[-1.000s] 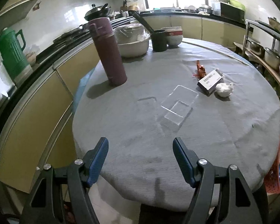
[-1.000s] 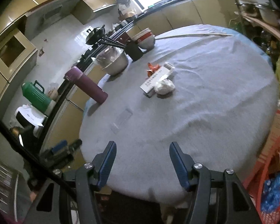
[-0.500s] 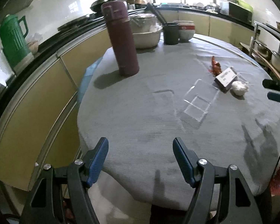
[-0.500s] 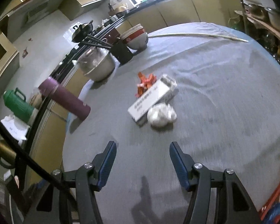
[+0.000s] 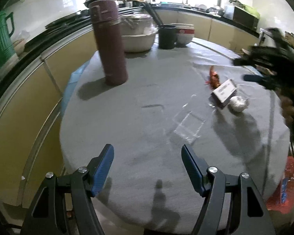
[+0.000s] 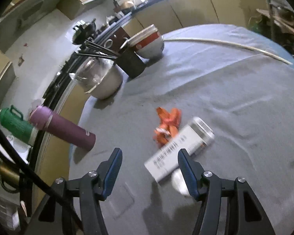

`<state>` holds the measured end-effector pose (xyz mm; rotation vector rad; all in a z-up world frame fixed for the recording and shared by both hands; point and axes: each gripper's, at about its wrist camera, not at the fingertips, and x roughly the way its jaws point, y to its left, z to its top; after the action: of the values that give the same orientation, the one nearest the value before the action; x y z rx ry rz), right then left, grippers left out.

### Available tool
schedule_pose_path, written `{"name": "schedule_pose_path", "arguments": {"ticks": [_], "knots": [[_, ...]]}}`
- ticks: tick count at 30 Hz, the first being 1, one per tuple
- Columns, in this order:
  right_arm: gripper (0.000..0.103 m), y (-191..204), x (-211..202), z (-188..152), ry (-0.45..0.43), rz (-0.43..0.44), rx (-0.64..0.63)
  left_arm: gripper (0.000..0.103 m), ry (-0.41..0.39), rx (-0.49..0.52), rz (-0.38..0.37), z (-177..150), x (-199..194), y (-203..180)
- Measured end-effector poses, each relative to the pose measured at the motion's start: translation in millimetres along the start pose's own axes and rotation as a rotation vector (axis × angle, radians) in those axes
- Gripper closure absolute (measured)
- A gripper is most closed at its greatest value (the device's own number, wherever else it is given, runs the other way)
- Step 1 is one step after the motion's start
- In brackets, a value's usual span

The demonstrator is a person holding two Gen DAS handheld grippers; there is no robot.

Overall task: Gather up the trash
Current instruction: 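Move both tools back over the table toward the remaining trash, then grasp the orange-wrapped bundle with the right gripper while the left grasps the clear plastic tray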

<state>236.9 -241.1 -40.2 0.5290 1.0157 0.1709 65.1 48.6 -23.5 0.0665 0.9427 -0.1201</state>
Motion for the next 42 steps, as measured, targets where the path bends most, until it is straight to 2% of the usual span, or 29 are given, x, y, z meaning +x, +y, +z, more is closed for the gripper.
{"name": "schedule_pose_path", "arguments": {"ticks": [1, 3, 7, 10, 13, 14, 18, 22, 25, 32, 35, 39, 41, 42], "knots": [[0.041, 4.4, 13.6, 8.8, 0.025, -0.029, -0.011, 0.031, 0.0, 0.004, -0.015, 1.4, -0.5, -1.9], [0.051, 7.5, 31.6, 19.7, 0.051, -0.086, -0.019, 0.031, 0.005, 0.013, -0.039, 2.8, -1.3, -3.4], [0.056, 4.7, 70.0, 35.0, 0.111, -0.167, 0.0, 0.031, 0.01, 0.039, -0.08, 5.2, -1.5, -4.0], [0.057, 4.2, 89.6, 36.6, 0.149, -0.214, 0.0, 0.031, 0.013, 0.051, -0.108, 8.5, 1.9, -5.0], [0.064, 4.3, 99.0, 33.2, 0.162, -0.286, -0.024, 0.03, 0.019, 0.063, -0.169, 13.8, 12.0, -7.4], [0.067, 3.5, 99.8, 32.5, 0.16, -0.283, -0.022, 0.03, 0.02, 0.065, -0.18, 15.4, 14.9, -9.0], [0.07, 6.7, 76.2, 30.5, 0.062, -0.21, -0.041, 0.03, 0.015, 0.081, -0.246, 18.6, 23.9, -14.1], [0.07, 11.9, 24.1, 22.2, -0.047, -0.081, -0.07, 0.03, 0.004, 0.097, -0.303, 18.1, 30.5, -18.7], [0.07, 10.7, -9.7, 8.9, -0.095, 0.013, -0.076, 0.029, 0.007, 0.108, -0.326, 20.3, 41.5, -25.1], [0.07, -19.1, -66.3, -42.6, -0.102, 0.098, -0.051, 0.029, 0.048, 0.128, -0.294, 31.2, 78.6, -37.2], [0.07, -45.4, -81.4, -61.7, -0.087, 0.18, 0.035, 0.029, 0.061, 0.156, -0.292, 31.1, 85.7, -43.8], [0.07, -62.8, -95.1, -81.8, -0.097, 0.202, 0.083, 0.03, 0.061, 0.184, -0.291, 29.8, 90.4, -53.2], [0.07, -70.0, -100.3, -94.8, -0.097, 0.21, 0.099, 0.043, 0.066, 0.181, -0.31, 29.1, 91.9, -54.9], [0.07, -73.4, -102.8, -99.6, -0.097, 0.208, 0.1, 0.046, 0.079, 0.175, -0.318, 28.9, 94.5, -55.7]]}}
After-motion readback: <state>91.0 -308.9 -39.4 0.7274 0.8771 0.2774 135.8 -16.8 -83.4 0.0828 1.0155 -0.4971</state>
